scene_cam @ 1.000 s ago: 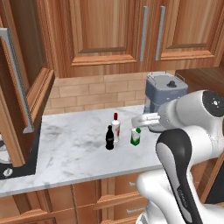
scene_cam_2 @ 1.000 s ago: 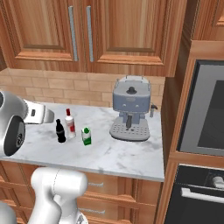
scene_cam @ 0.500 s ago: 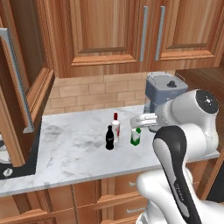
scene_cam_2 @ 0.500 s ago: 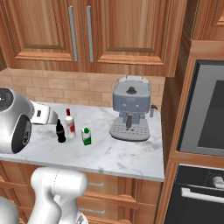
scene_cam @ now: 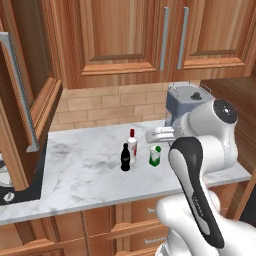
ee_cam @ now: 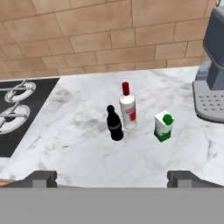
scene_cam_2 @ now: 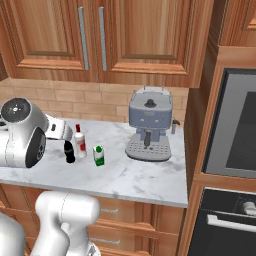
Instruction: Sort all alcoholic drinks to one cabinet, and non-alcoholic drinks to the other.
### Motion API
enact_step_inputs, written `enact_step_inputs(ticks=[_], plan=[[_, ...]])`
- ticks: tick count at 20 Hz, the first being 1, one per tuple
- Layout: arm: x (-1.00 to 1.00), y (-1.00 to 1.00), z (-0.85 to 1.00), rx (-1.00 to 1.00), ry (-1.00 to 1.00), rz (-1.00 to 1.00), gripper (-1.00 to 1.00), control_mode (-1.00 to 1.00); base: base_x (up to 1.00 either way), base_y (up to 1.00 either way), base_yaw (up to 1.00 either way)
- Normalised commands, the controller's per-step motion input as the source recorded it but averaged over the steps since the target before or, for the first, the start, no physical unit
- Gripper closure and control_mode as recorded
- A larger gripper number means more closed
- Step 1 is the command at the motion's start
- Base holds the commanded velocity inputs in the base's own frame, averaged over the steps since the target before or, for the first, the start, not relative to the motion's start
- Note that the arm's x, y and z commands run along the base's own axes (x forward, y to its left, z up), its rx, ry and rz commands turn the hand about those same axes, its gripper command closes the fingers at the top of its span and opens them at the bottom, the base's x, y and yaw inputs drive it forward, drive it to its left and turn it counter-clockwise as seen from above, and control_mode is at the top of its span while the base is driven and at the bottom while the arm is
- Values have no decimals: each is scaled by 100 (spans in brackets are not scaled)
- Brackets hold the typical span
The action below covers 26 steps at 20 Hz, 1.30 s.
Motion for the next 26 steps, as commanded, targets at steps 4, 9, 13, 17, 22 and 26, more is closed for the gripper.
enact_step_inputs(ticks=[4, 9, 13, 17, 22, 26], plan=[[21, -8, 0, 0, 4, 0, -100, -100, 0, 0, 0], [25, -9, 0, -3, 13, 0, -100, -100, 0, 0, 0], [26, -5, -5, -9, 12, 0, -100, -100, 0, 0, 0], [31, -4, -4, -5, 0, 0, -100, -100, 0, 0, 0], [40, 0, 0, -9, -4, 0, -100, -100, 0, 0, 0], [38, 0, 0, -7, -6, 2, -100, -100, 0, 0, 0]])
